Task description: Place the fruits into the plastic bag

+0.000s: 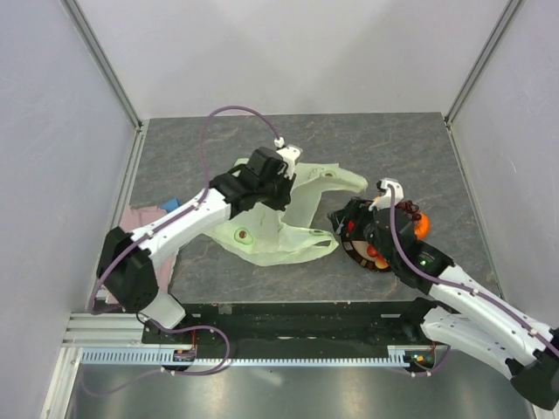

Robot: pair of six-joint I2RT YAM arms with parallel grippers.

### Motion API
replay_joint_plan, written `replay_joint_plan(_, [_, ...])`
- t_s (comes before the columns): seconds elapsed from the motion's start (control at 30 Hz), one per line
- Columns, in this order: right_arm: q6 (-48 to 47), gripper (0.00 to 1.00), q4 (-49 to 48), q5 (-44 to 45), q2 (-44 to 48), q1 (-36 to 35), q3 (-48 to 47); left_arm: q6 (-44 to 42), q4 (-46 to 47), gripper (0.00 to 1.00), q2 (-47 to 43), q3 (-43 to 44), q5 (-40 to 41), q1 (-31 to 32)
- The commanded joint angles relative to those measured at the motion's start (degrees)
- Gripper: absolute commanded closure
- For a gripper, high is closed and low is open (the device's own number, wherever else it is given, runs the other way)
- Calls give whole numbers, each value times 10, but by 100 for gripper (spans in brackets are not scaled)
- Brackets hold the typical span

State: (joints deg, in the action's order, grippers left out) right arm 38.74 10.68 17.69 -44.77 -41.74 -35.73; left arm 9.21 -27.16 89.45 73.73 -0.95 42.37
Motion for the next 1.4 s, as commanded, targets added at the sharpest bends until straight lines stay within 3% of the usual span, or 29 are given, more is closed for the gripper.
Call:
replay_joint_plan(0.0, [9,23,-76,-49,-47,1,-21,-32,-23,98,-45,33,-87,-28])
replay_joint_plan(0.4, [29,14,-211,-133,-147,1,-32,-60,-33,98,-102,40,-132,-49])
replay_joint_plan(0.67, [55,14,-247,-117,-259,2,-45,-54,-24,98,-113,33,-155,-53])
replay_joint_plan(0.77, [63,30,-248,-108,-288,1,-51,-55,-20,98,-115,33,-147,-55])
replay_joint_plan(0.9, [66,83,-194,-47,-302,3,-79,-40,-19,98,-121,40,-87,-82])
replay_joint_plan(0.97, [57,92,-157,-17,-298,14,-91,-30,-15,98,-135,47,-84,-124])
replay_joint_plan(1.2, [31,95,-82,8,-289,75,-93,-43,-10,98,-165,81,-54,-208])
replay_joint_plan(1.37, [30,96,-60,5,-282,111,-87,-61,-11,99,-175,98,-62,-227])
